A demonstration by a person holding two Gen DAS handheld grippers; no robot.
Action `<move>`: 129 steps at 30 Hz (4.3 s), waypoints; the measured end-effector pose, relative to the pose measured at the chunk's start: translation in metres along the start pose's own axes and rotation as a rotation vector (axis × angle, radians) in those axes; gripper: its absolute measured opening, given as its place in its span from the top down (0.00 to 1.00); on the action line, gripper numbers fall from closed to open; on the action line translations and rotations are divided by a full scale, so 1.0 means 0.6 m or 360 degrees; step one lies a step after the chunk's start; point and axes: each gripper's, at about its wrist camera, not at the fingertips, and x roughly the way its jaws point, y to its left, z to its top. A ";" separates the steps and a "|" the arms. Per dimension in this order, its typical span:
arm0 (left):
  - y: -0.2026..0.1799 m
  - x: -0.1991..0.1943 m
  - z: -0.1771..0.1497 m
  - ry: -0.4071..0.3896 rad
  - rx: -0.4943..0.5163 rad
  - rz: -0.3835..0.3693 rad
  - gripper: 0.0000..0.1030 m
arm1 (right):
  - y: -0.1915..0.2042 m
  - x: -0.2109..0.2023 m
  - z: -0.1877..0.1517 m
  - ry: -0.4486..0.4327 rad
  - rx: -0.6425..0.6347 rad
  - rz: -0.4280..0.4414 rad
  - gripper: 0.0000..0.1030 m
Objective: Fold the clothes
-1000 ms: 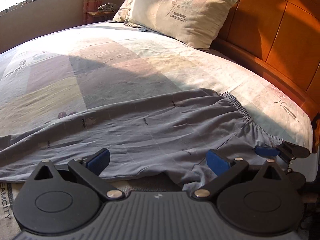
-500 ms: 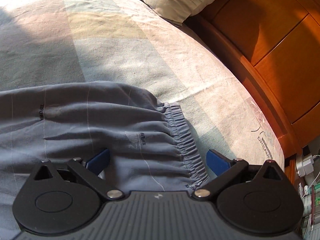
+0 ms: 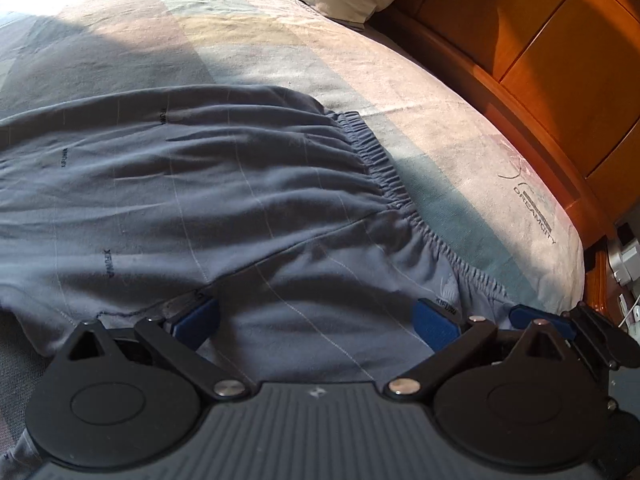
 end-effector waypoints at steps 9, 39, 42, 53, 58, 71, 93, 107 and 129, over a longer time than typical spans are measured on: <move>-0.049 -0.094 -0.074 -0.0004 0.0165 0.0107 0.01 | -0.122 -0.023 0.011 -0.0169 0.0664 -0.0136 0.00; 0.099 -0.225 -0.258 -0.0275 -0.0252 0.0643 0.01 | 0.010 -0.001 0.054 -0.0187 0.0539 0.0433 0.00; 0.130 -0.232 -0.283 -0.0293 -0.0259 0.0743 0.01 | 0.049 0.011 0.060 -0.0152 0.0437 0.0472 0.00; 0.138 -0.272 -0.327 -0.0304 -0.0324 0.0789 0.01 | 0.163 0.053 0.059 -0.0014 0.0029 0.0407 0.00; 0.111 -0.291 -0.316 -0.0379 -0.0255 0.0742 0.01 | 0.204 0.085 0.049 0.0093 -0.0142 0.0307 0.00; 0.136 -0.279 -0.354 -0.0373 -0.0299 0.0646 0.01 | 0.226 0.113 0.026 0.0145 -0.0255 0.0167 0.00; 0.267 -0.082 0.043 -0.0182 -0.0248 -0.0027 0.01 | 0.243 0.135 0.050 0.0121 -0.0342 0.0219 0.00; 0.283 -0.072 0.058 0.0388 -0.0637 0.0031 0.01 | 0.240 0.177 0.104 0.0422 -0.0364 0.0264 0.00; 0.658 -0.283 0.092 0.0101 -0.0461 0.0428 0.01 | 0.351 0.234 0.281 0.0689 0.0058 0.0014 0.00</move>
